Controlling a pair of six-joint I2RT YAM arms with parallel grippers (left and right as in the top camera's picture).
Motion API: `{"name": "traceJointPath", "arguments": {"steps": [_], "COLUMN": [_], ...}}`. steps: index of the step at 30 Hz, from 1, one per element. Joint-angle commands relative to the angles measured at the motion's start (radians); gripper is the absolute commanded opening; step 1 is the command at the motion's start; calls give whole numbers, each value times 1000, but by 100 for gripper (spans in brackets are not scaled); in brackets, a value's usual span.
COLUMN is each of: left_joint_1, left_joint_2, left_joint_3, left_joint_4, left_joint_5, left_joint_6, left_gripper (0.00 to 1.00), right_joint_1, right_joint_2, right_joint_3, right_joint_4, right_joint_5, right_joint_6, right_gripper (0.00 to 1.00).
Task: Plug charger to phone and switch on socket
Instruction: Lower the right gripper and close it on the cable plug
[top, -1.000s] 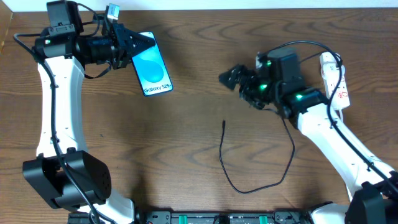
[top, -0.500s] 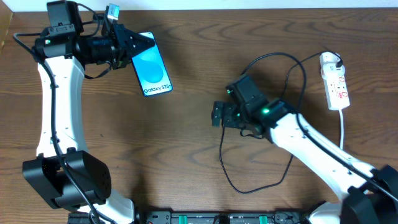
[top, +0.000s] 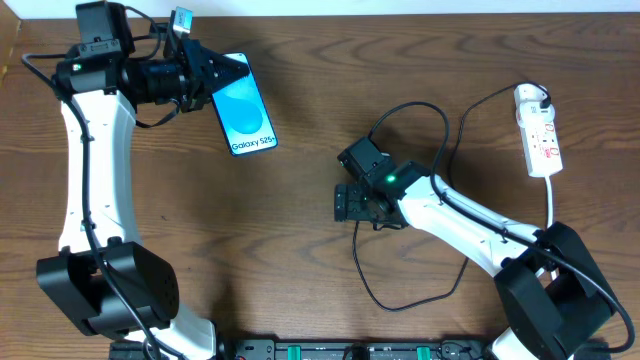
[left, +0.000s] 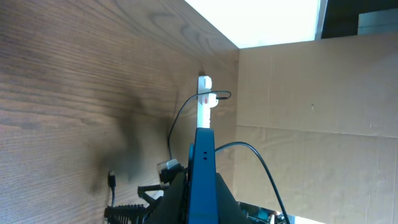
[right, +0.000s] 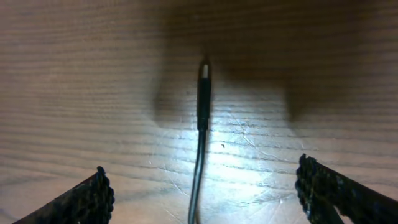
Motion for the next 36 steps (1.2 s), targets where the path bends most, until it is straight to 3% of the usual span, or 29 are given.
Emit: {"name": "traceJointPath", "arguments": {"steps": [1, 9, 18, 24, 29, 36], "left_joint_1": [6, 6, 6, 6, 6, 6], "left_joint_2": [-10, -10, -10, -10, -10, -10], "left_joint_3": [-11, -11, -11, -11, -11, -11], "left_joint_4": [-3, -3, -3, -3, -3, -3], "left_joint_5": [17, 17, 17, 17, 16, 17], "left_joint_6": [7, 7, 7, 7, 7, 7], "left_gripper": [7, 7, 7, 7, 7, 7], "right_joint_1": [7, 9, 9, 9, 9, 6], "right_joint_2": [16, 85, 100, 101, 125, 145], "right_joint_3": [27, 33, 35, 35, 35, 44], "right_joint_4": [-1, 11, 19, 41, 59, 60], "right_joint_5": [40, 37, 38, 39, 37, 30], "right_joint_6": [26, 26, 26, 26, 26, 26], "right_gripper": [89, 88, 80, 69, 43, 41]}}
